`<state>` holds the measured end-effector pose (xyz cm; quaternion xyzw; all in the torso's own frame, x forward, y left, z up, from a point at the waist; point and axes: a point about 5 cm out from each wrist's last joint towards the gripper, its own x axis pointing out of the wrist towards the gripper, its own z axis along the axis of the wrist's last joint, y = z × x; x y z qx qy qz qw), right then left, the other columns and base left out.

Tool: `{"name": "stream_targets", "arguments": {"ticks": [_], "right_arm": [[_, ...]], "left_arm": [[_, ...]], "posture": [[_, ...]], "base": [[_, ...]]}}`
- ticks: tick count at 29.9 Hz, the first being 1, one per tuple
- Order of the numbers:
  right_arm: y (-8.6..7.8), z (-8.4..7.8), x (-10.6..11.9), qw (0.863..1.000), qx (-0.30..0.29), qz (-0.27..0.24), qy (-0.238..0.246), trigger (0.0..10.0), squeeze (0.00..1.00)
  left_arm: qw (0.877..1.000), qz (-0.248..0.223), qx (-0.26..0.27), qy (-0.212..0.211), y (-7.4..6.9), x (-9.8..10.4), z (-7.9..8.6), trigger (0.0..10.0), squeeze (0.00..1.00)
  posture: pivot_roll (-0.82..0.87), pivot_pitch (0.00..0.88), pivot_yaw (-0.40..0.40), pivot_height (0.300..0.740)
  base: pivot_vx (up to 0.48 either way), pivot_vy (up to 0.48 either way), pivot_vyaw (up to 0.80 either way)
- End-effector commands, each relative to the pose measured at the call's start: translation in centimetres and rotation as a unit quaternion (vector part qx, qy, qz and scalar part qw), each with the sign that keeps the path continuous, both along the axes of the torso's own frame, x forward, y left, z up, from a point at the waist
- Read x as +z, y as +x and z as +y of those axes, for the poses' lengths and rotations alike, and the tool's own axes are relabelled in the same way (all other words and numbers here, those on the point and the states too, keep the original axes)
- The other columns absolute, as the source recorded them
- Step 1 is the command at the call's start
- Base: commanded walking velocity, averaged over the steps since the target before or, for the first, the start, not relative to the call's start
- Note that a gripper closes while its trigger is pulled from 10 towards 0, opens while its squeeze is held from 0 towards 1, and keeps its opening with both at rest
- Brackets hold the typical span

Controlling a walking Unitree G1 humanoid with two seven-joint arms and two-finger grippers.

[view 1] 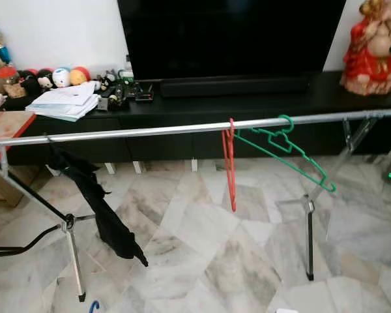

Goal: Hang hanger

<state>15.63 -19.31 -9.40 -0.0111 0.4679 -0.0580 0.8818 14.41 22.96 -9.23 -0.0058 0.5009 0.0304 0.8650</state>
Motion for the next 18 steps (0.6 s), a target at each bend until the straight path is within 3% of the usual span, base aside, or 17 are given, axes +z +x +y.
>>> {"name": "stream_targets", "arguments": {"ticks": [1, 18], "right_arm": [[0.39, 0.31, 0.10, 1.000, 0.006, -0.003, 0.003, 10.0, 0.00], [0.42, 0.27, 0.11, 1.000, 0.014, 0.001, 0.003, 10.0, 0.00]], "left_arm": [[1.000, 0.012, 0.001, 0.007, -0.69, -0.14, 0.51, 10.0, 0.00], [1.000, 0.012, 0.003, 0.004, -0.67, -0.16, 0.43, 10.0, 0.00]], "posture": [[-0.02, 0.073, 0.078, 0.740], [-0.02, 0.074, 0.074, 0.740]], "base": [[0.356, 0.000, 0.00], [0.357, 0.000, 0.00]]}}
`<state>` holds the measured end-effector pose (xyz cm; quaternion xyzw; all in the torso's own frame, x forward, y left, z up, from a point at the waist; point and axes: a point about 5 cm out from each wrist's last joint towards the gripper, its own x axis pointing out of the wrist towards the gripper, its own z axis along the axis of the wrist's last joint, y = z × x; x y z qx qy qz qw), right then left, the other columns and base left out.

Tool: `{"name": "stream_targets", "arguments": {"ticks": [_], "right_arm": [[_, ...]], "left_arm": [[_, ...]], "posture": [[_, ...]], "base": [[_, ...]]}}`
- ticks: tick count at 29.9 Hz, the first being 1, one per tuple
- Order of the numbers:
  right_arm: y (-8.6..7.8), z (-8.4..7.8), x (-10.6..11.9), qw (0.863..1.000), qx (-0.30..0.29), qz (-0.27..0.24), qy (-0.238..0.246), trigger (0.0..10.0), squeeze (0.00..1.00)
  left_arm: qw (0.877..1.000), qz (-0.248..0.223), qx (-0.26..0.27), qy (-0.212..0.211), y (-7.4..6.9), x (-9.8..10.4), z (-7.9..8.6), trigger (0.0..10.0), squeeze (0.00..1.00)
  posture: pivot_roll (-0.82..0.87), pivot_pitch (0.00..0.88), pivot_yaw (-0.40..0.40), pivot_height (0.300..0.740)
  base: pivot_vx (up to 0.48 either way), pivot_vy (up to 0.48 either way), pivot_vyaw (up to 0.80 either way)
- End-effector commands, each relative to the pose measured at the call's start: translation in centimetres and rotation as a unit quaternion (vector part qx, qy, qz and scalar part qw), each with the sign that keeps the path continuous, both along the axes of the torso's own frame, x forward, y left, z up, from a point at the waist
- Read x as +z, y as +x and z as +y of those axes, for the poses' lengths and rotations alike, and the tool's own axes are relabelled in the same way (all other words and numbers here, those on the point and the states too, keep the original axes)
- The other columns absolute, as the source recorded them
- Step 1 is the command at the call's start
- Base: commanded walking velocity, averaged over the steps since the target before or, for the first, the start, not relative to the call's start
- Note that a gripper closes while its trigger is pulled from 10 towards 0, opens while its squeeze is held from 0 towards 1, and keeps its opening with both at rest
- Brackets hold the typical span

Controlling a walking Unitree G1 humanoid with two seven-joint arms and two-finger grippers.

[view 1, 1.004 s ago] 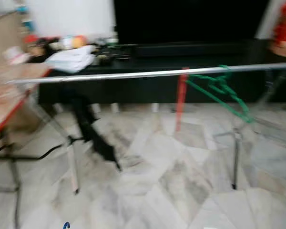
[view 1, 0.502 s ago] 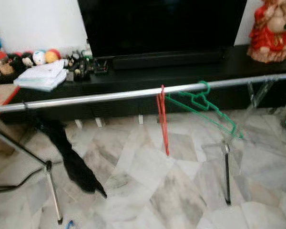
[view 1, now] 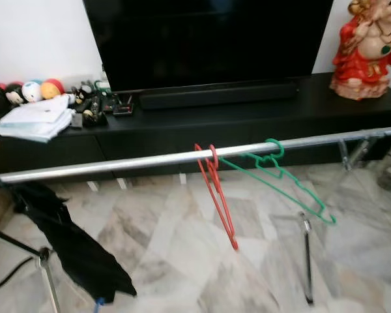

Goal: Hang hanger

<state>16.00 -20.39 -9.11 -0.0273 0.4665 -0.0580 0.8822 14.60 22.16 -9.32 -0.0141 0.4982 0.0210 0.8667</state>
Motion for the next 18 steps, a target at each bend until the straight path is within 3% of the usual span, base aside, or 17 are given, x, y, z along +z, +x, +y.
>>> {"name": "stream_targets", "arguments": {"ticks": [1, 8, 14, 18], "right_arm": [[0.05, 1.36, -0.19, 1.000, 0.007, 0.001, 0.018, 10.0, 0.00], [0.03, 1.38, -0.20, 1.000, 0.008, 0.002, 0.019, 10.0, 0.00], [0.03, 1.41, -0.21, 1.000, 0.010, 0.003, 0.020, 10.0, 0.00], [0.00, 1.41, -0.22, 1.000, 0.012, 0.004, 0.020, 10.0, 0.00]], "left_arm": [[1.000, 0.015, 0.006, 0.016, -0.86, -0.06, 1.23, 10.0, 0.00], [1.000, 0.015, 0.003, 0.017, -0.83, -0.05, 1.23, 10.0, 0.00], [0.999, 0.020, -0.045, 0.017, -0.66, 0.01, 1.06, 10.0, 0.00], [0.996, -0.003, -0.082, 0.033, -0.11, 0.31, 1.01, 10.0, 0.00]], "posture": [[-0.02, 0.074, 0.074, 0.740], [-0.02, 0.073, 0.075, 0.740], [-0.02, 0.075, 0.075, 0.740], [-0.02, 0.077, 0.074, 0.740]], "base": [[0.356, 0.000, 0.00], [0.348, 0.000, 0.00], [0.000, 0.000, 0.00], [0.000, 0.000, 0.00]]}}
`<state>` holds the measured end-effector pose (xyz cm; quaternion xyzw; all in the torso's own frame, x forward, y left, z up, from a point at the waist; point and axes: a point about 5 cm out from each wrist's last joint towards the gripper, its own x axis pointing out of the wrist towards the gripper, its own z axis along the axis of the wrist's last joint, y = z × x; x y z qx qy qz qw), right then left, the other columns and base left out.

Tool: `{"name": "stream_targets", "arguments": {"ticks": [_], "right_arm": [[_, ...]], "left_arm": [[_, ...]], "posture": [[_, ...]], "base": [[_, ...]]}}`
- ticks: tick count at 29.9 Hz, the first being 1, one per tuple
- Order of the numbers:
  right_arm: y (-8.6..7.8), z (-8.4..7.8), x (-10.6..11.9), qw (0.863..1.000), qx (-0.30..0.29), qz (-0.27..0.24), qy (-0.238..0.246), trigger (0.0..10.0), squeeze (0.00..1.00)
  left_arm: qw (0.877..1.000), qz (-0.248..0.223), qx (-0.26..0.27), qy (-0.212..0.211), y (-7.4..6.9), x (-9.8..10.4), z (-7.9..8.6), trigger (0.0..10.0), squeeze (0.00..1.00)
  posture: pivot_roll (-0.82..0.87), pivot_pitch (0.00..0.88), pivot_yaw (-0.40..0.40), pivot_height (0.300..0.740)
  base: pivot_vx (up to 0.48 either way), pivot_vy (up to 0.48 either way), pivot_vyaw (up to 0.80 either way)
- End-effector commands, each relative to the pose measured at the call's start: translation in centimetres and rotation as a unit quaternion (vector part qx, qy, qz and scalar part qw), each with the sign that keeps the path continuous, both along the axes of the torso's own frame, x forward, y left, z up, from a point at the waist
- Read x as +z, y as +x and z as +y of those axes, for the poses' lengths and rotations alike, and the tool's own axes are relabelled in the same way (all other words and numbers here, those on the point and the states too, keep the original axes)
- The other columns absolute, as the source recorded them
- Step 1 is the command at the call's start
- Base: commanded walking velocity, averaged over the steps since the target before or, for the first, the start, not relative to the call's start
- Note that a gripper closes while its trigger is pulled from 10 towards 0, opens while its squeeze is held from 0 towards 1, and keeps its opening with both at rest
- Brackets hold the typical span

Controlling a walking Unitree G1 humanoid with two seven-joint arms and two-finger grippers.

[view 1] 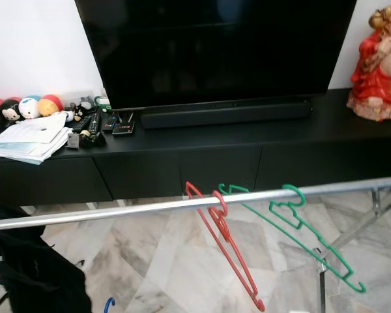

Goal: Hang hanger

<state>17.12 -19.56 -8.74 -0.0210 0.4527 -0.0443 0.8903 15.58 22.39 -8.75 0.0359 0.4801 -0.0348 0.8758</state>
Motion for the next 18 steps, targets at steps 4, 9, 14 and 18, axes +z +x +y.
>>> {"name": "stream_targets", "arguments": {"ticks": [4, 9, 14, 18], "right_arm": [[-1.1, 0.6, -0.6, 1.000, 0.005, 0.021, 0.009, 10.0, 0.00], [-1.1, 0.5, -0.6, 1.000, 0.007, 0.022, 0.008, 10.0, 0.00], [-1.1, 0.5, -0.6, 1.000, 0.010, 0.022, 0.007, 10.0, 0.00], [-1.2, 0.6, -0.6, 1.000, 0.012, 0.023, 0.007, 10.0, 0.00]], "left_arm": [[0.997, -0.006, -0.062, 0.052, -0.5, 0.1, 0.8, 10.0, 0.00], [0.980, -0.108, -0.152, 0.063, 4.2, 2.6, -0.4, 10.0, 0.00], [0.965, -0.142, -0.199, 0.097, 4.7, 3.5, 0.3, 10.0, 0.00], [0.957, -0.163, -0.216, 0.108, 4.6, 3.9, 0.8, 10.0, 0.00]], "posture": [[-0.02, 0.078, 0.075, 0.740], [-0.01, 0.076, 0.075, 0.740], [-0.01, 0.071, 0.076, 0.740], [-0.01, 0.066, 0.079, 0.740]], "base": [[0.000, 0.000, 0.00], [0.000, 0.000, 0.00], [0.000, 0.000, 0.00], [0.000, 0.000, 0.00]]}}
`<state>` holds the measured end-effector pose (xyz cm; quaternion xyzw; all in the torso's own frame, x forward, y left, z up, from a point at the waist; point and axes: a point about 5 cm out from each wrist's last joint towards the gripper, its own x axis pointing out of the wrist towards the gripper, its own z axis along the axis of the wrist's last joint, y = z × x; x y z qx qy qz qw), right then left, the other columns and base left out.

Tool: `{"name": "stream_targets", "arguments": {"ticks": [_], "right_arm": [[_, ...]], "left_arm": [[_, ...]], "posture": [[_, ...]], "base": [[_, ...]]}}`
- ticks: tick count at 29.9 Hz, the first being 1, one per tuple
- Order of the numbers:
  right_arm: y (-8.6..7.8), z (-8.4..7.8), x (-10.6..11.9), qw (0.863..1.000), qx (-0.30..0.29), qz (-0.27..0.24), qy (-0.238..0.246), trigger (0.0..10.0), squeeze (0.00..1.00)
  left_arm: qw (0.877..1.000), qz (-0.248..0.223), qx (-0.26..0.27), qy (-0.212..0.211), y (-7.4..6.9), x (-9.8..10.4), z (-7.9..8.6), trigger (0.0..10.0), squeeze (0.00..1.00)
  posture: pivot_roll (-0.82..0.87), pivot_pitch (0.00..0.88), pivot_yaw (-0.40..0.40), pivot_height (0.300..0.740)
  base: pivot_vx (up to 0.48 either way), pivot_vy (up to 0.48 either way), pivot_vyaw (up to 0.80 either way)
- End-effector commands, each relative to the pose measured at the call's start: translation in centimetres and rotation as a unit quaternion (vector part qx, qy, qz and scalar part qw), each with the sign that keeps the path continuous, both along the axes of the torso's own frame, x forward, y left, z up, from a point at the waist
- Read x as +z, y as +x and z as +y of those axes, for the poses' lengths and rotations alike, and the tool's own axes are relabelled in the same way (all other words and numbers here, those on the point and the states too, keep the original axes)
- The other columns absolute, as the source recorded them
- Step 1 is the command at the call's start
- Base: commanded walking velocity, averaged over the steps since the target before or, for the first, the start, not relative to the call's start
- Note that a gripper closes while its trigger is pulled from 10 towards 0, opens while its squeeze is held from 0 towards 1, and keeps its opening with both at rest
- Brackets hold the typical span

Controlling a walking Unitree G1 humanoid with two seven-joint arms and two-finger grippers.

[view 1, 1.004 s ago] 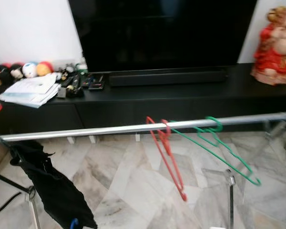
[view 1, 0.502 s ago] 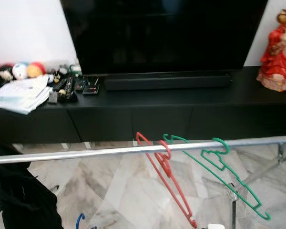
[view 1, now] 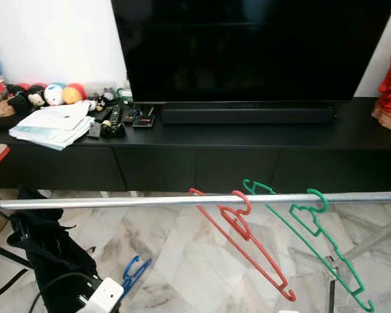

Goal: Hang hanger

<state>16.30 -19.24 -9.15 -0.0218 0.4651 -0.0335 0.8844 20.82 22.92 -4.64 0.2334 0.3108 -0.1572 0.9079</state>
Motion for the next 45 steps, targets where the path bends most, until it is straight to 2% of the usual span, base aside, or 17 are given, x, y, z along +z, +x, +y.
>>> {"name": "stream_targets", "arguments": {"ticks": [1, 3, 6, 9, 11, 12, 13, 18, 24, 35, 39, 45], "right_arm": [[-0.4, 0.2, -0.2, 1.000, 0.003, 0.009, 0.002, 10.0, 0.00], [-0.4, 0.2, -0.2, 1.000, 0.004, 0.009, 0.002, 10.0, 0.00], [-0.4, 0.2, -0.2, 1.000, 0.004, 0.010, 0.002, 10.0, 0.00], [-0.5, 0.2, -0.2, 1.000, 0.005, 0.010, 0.001, 10.0, 0.00], [-0.5, 0.2, -0.2, 1.000, 0.006, 0.011, 0.001, 10.0, 0.00], [-0.5, 0.1, -0.2, 1.000, 0.007, 0.011, 0.001, 10.0, 0.00], [-0.5, 0.1, -0.2, 1.000, 0.008, 0.011, 0.001, 10.0, 0.00], [-0.5, 0.1, -0.2, 1.000, 0.011, 0.011, 0.001, 10.0, 0.00], [-0.5, 0.0, -0.2, 1.000, 0.013, 0.011, -0.001, 10.0, 0.00], [-0.4, -0.1, -0.2, 1.000, 0.014, 0.011, -0.003, 10.0, 0.00], [-0.4, -0.1, -0.2, 1.000, 0.015, 0.010, -0.004, 10.0, 0.00], [-0.3, -0.1, -0.1, 1.000, 0.014, 0.010, -0.004, 10.0, 0.00]], "left_arm": [[1.000, 0.003, -0.009, 0.003, -0.7, -0.2, 0.3, 10.0, 0.00], [0.999, -0.018, -0.042, 0.001, -0.9, 0.3, 0.3, 10.0, 0.00], [0.998, -0.036, -0.055, -0.003, -1.0, 0.8, 0.3, 10.0, 0.00], [0.995, -0.083, -0.050, -0.020, -0.6, 2.0, 0.6, 10.0, 0.00], [0.994, -0.093, -0.046, -0.025, -0.5, 2.2, 0.7, 10.0, 0.00], [0.991, -0.121, -0.041, -0.041, 0.1, 3.2, 0.8, 10.0, 0.00], [0.990, -0.130, -0.041, -0.046, 0.3, 3.6, 0.8, 10.0, 0.00], [0.984, -0.161, -0.048, -0.065, 0.9, 4.9, 0.4, 10.0, 0.00], [0.979, -0.179, -0.071, -0.067, 0.7, 5.8, -0.3, 10.0, 0.00], [0.966, -0.233, 0.016, -0.111, 2.4, 7.9, 0.6, 10.0, 0.00], [0.962, -0.239, 0.033, -0.124, 2.6, 8.4, 0.6, 10.0, 0.00], [0.961, -0.246, 0.031, -0.126, 2.8, 8.8, 0.5, 10.0, 0.00]], "posture": [[-0.01, 0.066, 0.079, 0.740], [-0.02, 0.061, 0.081, 0.740], [-0.01, 0.060, 0.080, 0.740], [-0.01, 0.055, 0.077, 0.740], [-0.01, 0.055, 0.077, 0.740], [0.00, 0.050, 0.074, 0.740], [0.00, 0.050, 0.074, 0.740], [-0.01, 0.045, 0.075, 0.740], [0.00, 0.044, 0.071, 0.740], [-0.01, 0.053, 0.064, 0.740], [-0.01, 0.058, 0.062, 0.740], [-0.01, 0.062, 0.060, 0.740]], "base": [[0.000, 0.000, 0.00], [0.000, 0.000, 0.00], [0.000, 0.000, 0.00], [0.000, 0.000, 0.00], [0.000, 0.000, 0.00], [0.000, 0.000, 0.00], [0.000, 0.000, 0.00], [0.000, 0.000, 0.00], [0.000, 0.000, 0.00], [0.000, 0.000, 0.00], [0.000, 0.000, 0.00], [0.000, 0.000, 0.00]]}}
